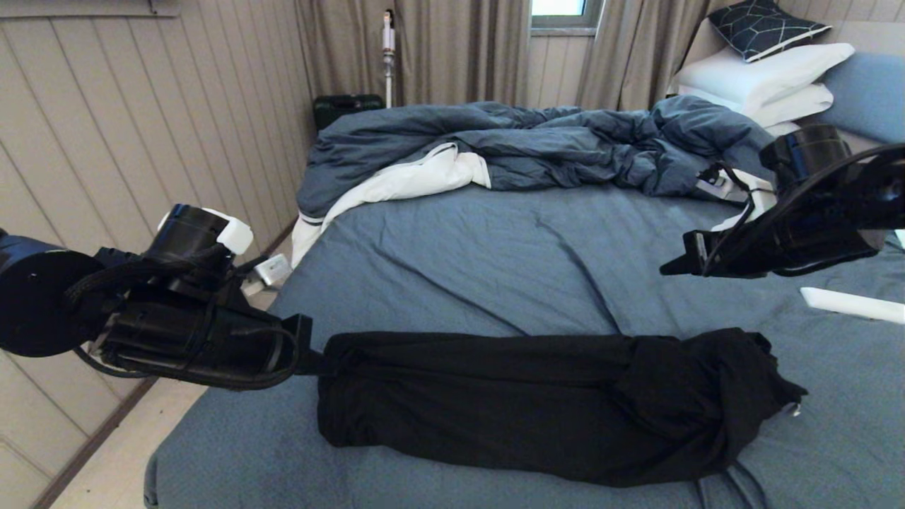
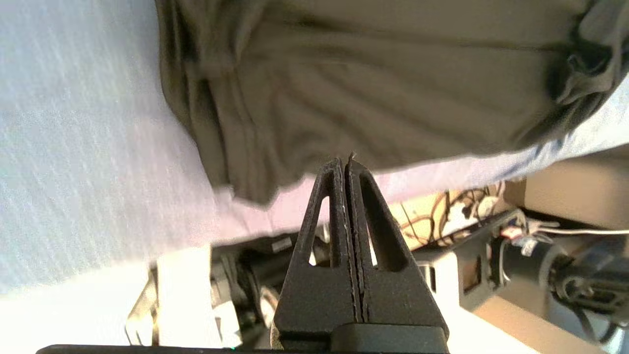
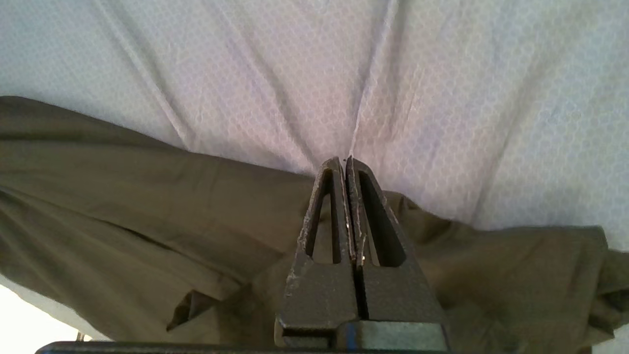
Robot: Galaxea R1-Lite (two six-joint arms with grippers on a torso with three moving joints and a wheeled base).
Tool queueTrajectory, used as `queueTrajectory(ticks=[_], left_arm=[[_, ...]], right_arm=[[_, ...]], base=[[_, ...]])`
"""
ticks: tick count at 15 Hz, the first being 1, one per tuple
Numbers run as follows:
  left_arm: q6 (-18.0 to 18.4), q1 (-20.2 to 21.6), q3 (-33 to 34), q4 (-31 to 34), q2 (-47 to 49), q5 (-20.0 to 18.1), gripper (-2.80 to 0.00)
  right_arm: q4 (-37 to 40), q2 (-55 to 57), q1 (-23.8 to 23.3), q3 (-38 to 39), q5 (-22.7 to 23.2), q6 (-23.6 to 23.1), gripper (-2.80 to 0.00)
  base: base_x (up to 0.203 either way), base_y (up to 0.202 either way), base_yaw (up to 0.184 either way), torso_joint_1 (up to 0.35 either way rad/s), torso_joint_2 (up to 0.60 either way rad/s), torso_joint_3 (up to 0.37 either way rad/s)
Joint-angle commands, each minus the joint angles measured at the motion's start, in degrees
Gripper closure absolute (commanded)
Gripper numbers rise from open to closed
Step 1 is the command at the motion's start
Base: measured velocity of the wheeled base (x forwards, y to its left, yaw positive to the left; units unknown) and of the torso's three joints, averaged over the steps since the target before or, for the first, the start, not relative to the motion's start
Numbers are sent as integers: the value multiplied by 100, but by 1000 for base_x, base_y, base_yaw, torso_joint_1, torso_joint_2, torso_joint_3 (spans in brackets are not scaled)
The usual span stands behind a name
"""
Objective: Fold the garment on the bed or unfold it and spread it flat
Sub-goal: Unford the black T-shirt
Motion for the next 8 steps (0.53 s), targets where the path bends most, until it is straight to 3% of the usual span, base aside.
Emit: queueTrajectory(ticks=[1, 6, 8], left_arm=[[-38, -74, 74, 57, -172, 0, 0], [-66, -85, 115, 625, -677, -3, 0], [-207, -188, -83, 1008, -747, 4, 0]], right_arm=[[29, -109, -4, 87, 0, 1, 0], [511, -970, -250, 703, -55, -141, 0], [1046, -1156, -405, 879, -314, -594, 0]], base=[[0, 0, 0, 0, 0, 0], [0, 0, 0, 0, 0, 0], [0, 0, 0, 0, 0, 0]])
